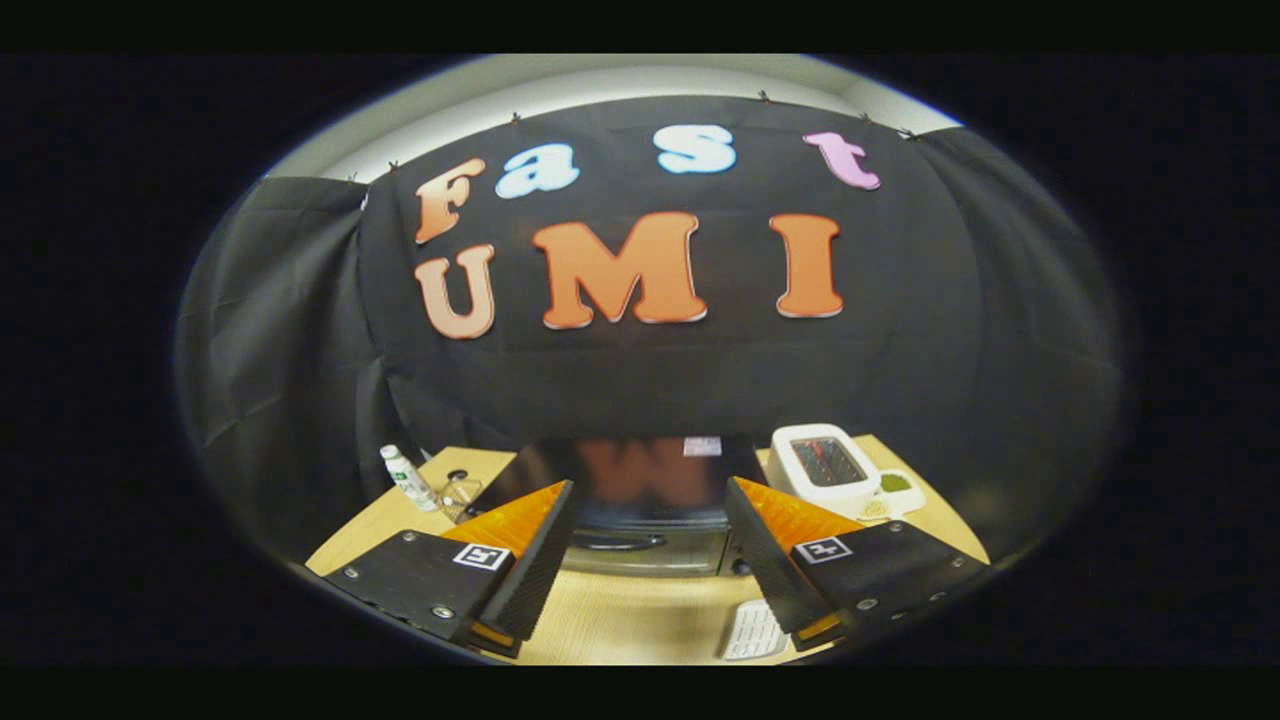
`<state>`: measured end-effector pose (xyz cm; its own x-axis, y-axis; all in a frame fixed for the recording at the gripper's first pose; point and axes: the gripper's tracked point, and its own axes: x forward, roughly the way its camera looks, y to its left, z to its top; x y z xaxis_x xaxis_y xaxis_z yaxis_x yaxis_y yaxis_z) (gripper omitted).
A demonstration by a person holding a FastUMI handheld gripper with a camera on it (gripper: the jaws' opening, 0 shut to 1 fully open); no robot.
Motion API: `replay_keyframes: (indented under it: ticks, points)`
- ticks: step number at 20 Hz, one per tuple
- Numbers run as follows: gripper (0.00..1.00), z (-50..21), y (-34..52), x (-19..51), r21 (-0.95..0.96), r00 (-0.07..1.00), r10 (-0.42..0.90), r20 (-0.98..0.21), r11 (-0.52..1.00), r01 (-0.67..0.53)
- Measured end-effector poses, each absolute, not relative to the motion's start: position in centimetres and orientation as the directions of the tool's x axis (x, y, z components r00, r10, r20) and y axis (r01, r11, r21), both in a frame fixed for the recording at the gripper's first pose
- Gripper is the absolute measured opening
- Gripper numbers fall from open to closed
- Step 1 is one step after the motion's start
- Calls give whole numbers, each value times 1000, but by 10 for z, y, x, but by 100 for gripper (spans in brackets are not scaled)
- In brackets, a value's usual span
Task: Open the toaster oven, put the food inside, and close the toaster oven door.
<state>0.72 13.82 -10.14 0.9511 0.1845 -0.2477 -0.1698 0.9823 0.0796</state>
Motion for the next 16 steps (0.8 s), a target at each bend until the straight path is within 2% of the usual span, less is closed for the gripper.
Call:
replay_keyframes:
  ticks: [4, 8, 16]
  points:
    - [90, -35, 125, 0, 41, 976, 193, -105, 981, -189]
    - [93, 2, 117, -10, 41, 979, 202, -23, 979, -201]
    - [93, 36, 108, -18, 5, 977, 210, 36, 978, -210]
